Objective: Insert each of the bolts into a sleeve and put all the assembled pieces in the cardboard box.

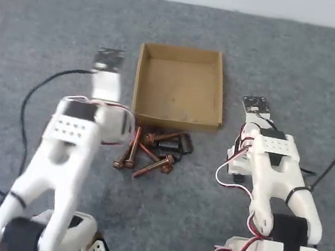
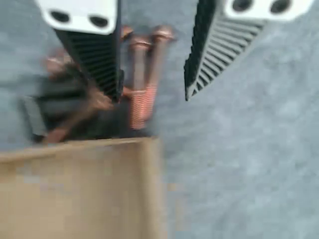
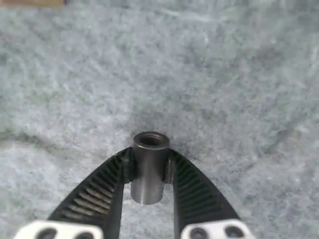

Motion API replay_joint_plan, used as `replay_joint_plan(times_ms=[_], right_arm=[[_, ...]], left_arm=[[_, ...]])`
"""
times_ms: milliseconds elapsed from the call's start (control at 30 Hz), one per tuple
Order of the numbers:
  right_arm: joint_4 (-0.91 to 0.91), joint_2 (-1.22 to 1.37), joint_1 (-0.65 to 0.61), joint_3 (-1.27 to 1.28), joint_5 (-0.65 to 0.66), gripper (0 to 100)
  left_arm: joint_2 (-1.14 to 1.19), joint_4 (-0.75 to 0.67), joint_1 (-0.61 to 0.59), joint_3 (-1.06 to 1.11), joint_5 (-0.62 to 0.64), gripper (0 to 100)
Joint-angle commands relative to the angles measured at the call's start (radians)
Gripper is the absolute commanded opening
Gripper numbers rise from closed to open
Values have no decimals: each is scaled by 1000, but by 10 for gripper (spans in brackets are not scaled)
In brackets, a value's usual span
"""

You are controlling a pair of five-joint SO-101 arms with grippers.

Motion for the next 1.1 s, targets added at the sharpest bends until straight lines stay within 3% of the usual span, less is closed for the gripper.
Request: replay_joint_plan(times_ms=[0,167,633,833,967,1067], right_arm=[[-12,1,15,-55,2,7],[-10,1,15,-55,2,7],[-10,1,12,-55,8,7],[-10,1,10,-55,8,7],[-12,1,10,-55,8,7],[-12,1,10,-55,8,7]], left_arm=[[-77,3,133,-50,48,187],[78,0,236,-99,127,187],[540,0,157,-340,121,187],[638,0,160,-372,43,186],[655,0,163,-375,38,94],[655,0,172,-377,-44,9]])
